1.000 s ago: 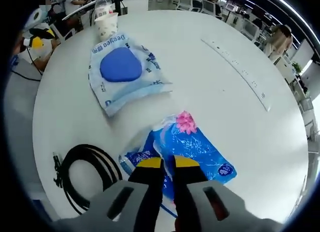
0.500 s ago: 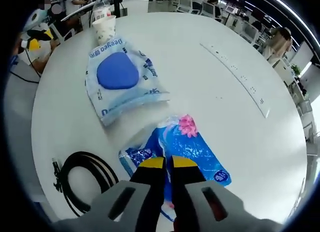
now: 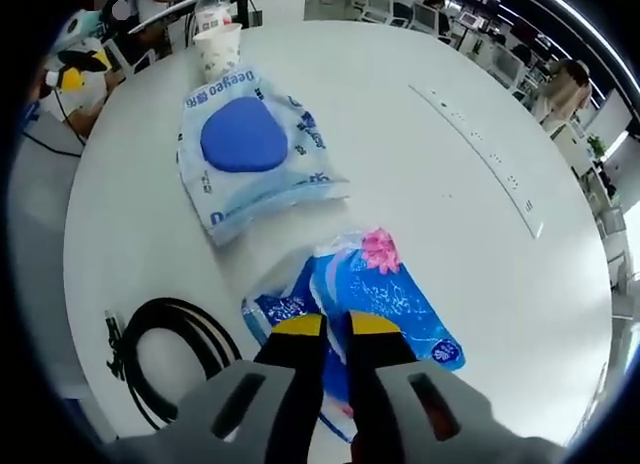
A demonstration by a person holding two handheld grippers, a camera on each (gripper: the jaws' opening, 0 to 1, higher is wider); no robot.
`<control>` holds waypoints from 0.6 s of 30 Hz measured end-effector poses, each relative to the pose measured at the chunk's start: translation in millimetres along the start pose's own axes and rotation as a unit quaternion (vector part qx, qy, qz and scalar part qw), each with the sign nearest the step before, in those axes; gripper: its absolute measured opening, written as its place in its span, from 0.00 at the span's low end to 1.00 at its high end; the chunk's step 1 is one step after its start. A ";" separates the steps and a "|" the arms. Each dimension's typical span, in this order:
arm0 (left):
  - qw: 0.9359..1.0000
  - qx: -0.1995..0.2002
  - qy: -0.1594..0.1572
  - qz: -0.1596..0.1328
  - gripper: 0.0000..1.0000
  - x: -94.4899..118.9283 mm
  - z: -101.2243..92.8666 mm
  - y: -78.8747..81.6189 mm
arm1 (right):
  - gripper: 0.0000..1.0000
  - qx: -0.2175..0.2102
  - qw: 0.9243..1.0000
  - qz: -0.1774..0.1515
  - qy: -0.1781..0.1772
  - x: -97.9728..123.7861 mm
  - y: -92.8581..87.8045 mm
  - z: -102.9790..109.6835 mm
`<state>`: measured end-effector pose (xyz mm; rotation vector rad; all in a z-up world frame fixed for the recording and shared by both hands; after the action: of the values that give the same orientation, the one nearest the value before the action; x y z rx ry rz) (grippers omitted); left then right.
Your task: Arrange the tabletop items into an orderly group along one side of the table until the central work area is clear of visible clutter.
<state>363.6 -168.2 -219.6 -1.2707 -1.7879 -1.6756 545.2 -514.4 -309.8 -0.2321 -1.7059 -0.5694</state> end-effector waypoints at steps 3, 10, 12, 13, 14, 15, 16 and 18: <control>1.000 -0.004 -0.001 0.000 0.34 0.4 -1.9 1.0 | 0.07 -0.008 1.000 -0.003 0.000 0.9 -0.9 -1.2; 1.000 -0.004 -0.002 -0.004 0.34 2.5 -3.0 3.1 | 0.10 -0.013 1.000 -0.007 -0.006 7.8 -2.3 -3.7; 1.000 -0.005 -0.002 -0.004 0.34 2.1 -3.5 2.4 | 0.10 -0.015 1.000 -0.011 -0.006 10.5 -2.0 -3.4; 1.000 -0.005 -0.003 -0.004 0.34 2.0 -4.1 2.0 | 0.10 -0.016 1.000 -0.012 -0.007 10.9 -2.5 -3.9; 1.000 -0.006 -0.004 -0.004 0.34 2.0 -5.0 1.7 | 0.10 -0.016 1.000 -0.012 -0.008 11.4 -3.0 -4.2; 1.000 -0.007 -0.004 -0.004 0.34 1.9 -5.5 1.6 | 0.10 -0.017 1.000 -0.014 -0.008 12.4 -3.8 -4.3; 1.000 -0.007 -0.004 -0.004 0.34 1.9 -5.7 1.5 | 0.10 -0.019 1.000 -0.015 -0.008 13.1 -4.2 -4.5; 1.000 -0.008 -0.006 -0.004 0.34 2.2 -7.0 1.5 | 0.10 -0.024 1.000 -0.018 -0.008 15.4 -5.9 -4.7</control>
<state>361.6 -174.1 -215.5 -1.2840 -1.7917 -1.6948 543.2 -524.2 -295.8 -0.2414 -1.7169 -0.6378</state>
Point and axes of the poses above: the point that each gripper's makers call its tool centre point, and the gripper's own axes: x roughly backward along the fingers, z roughly to its left, y roughly out of its top, the point moved 2 cm from there along x, roughly backward along the fingers, and after that the axes turned 12 degrees about z, right-handed, at the moved point
